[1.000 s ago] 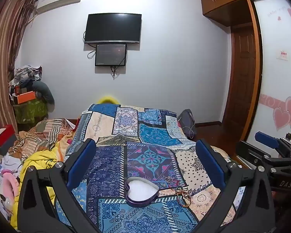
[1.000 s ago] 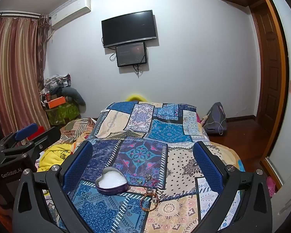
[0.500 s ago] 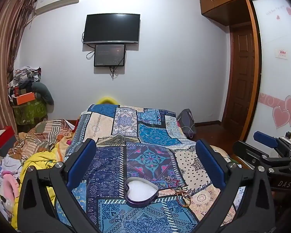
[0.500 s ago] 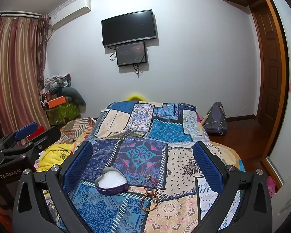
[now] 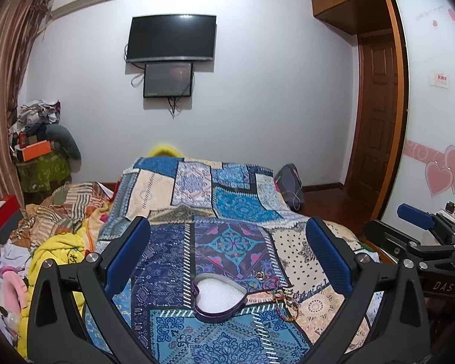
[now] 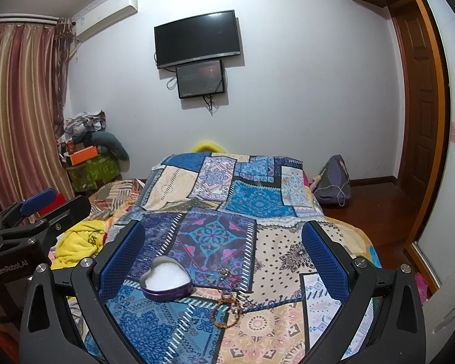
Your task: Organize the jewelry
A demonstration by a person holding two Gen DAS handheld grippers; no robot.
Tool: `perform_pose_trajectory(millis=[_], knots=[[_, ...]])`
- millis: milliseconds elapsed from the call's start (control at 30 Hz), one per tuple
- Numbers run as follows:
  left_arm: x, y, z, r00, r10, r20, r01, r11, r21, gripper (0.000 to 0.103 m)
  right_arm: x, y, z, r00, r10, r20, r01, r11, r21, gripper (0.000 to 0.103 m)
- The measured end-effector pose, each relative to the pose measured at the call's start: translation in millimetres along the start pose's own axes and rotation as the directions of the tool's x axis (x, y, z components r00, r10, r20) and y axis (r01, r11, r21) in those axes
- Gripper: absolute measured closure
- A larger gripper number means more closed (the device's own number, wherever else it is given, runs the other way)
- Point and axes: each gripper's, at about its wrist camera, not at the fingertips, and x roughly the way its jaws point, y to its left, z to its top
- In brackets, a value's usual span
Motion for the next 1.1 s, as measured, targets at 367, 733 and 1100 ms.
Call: perform_pose_trajectory(millis=[367,733,1100], knots=[[65.5,-11.0,-27.8,0.985,-0.069,-0.157,0.066,0.998,-0.020,0.000,32.7,-35.4,-24.4,0.986,-0.063,-0.153,0.069,0.997,0.031,0.002],[126.2,-35.1,-65.1,0.939,-0.081,-0.335,0.111,0.991,0.072,0.006,61.5,-62.5,-55.9,0.944,-0.035,-0.327,0.047,0.999,0.028,0.042],[175.5,-57.9,-100.1,0.820,-0.210,-0.533,0.270,0.962,0.037,0.048,75.2,-70.4,-77.2,0.909,0.030,-0.417,-0.007,0.998,0.056,0.056]])
